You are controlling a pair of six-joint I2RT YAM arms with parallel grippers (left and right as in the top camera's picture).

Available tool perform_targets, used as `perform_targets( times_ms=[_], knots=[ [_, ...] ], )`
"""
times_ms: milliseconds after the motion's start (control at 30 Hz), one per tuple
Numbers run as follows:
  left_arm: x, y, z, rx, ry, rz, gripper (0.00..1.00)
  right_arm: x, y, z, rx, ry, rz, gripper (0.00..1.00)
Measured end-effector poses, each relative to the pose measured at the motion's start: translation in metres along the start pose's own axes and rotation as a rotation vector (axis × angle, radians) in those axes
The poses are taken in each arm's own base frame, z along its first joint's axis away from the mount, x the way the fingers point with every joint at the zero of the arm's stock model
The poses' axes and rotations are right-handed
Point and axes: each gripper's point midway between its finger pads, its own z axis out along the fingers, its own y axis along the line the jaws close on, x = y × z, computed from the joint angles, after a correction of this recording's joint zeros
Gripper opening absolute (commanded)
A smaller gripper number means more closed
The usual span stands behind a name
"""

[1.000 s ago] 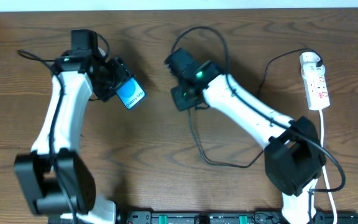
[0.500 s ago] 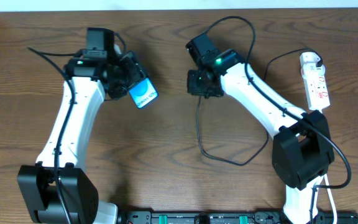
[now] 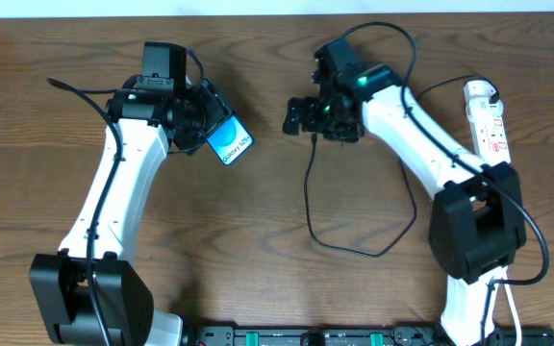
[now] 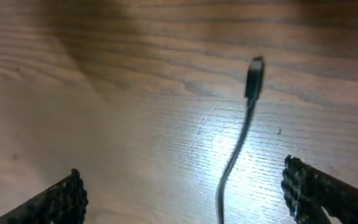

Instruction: Plug charger to phone and switch on socket

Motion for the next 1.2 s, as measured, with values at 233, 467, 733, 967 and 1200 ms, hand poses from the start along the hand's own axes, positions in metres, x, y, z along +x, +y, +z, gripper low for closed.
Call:
perform_targets(
  times_ms=[233, 467, 733, 967, 1200],
  knots=[
    [0.000, 0.000, 0.000, 0.000, 0.000, -0.020, 0.56, -0.023, -0.037, -0.015, 0.016, -0.031, 0.006, 0.99],
    [-0.003, -0.003, 0.000, 0.014, -0.013, -0.058, 0.56, -0.025, -0.019, -0.016, -0.090, -0.025, -0.048, 0.97],
    [-0.014, -0.014, -0.001, 0.063, -0.050, -0.179, 0.56, -0.032, 0.023, -0.025, -0.308, -0.037, -0.114, 0.98],
    [-0.017, -0.018, -0.001, 0.086, -0.056, -0.348, 0.55, -0.036, 0.055, -0.040, -0.492, -0.047, -0.185, 0.98],
    [-0.017, -0.019, -0.001, 0.093, -0.047, -0.559, 0.55, -0.038, 0.077, -0.054, -0.625, -0.059, -0.255, 0.96]
  ],
)
